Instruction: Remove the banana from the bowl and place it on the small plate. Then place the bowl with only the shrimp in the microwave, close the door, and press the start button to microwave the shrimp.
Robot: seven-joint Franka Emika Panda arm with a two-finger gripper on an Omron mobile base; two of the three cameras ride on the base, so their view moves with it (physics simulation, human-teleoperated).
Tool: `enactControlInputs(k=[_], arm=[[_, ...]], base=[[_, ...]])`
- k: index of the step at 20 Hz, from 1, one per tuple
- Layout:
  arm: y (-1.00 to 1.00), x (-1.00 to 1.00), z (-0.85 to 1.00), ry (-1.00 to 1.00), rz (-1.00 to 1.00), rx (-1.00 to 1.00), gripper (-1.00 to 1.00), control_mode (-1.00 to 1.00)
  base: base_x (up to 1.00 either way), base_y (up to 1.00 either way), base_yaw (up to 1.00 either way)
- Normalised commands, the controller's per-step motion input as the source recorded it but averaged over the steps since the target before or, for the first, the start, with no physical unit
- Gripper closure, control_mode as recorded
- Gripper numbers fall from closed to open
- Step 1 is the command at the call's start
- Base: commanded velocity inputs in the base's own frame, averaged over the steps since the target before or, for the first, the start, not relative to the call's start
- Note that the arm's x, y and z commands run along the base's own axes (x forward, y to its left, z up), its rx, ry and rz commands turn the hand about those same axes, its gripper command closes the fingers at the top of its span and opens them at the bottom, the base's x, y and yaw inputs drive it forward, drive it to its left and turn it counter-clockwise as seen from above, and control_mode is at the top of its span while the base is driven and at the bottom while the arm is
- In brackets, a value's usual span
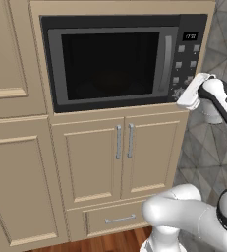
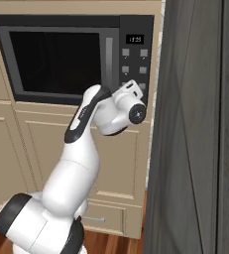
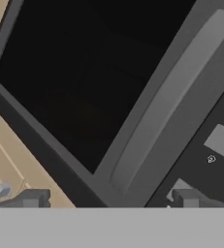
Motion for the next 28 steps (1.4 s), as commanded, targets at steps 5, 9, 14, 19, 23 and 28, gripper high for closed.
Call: enactControlInputs(k=[5, 9, 14, 19, 23, 28], arm=[[0.00, 0.33, -0.09, 0.04, 0.02, 0.00, -1.00, -1.00], [0.00, 0.38, -0.12, 0.04, 0.02, 0.00, -1.00, -1.00], [0.00, 0.40, -0.17, 0.00, 0.02, 0.00, -1.00, -1.00], [-0.01, 0.48, -0.22, 0.00, 0.01, 0.00, -1.00, -1.00], [-0.03, 0.46, -0.14, 0.00, 0.01, 0.00, -1.00, -1.00], [-0.09, 0.40, -0.05, 0.00, 0.02, 0.00, -1.00, -1.00]], base=[[0.00, 0.00, 0.00], [0.00, 0.00, 0.00], [0.00, 0.00, 0.00], [0.00, 0.00, 0.00], [0.00, 0.00, 0.00], [0.00, 0.00, 0.00]])
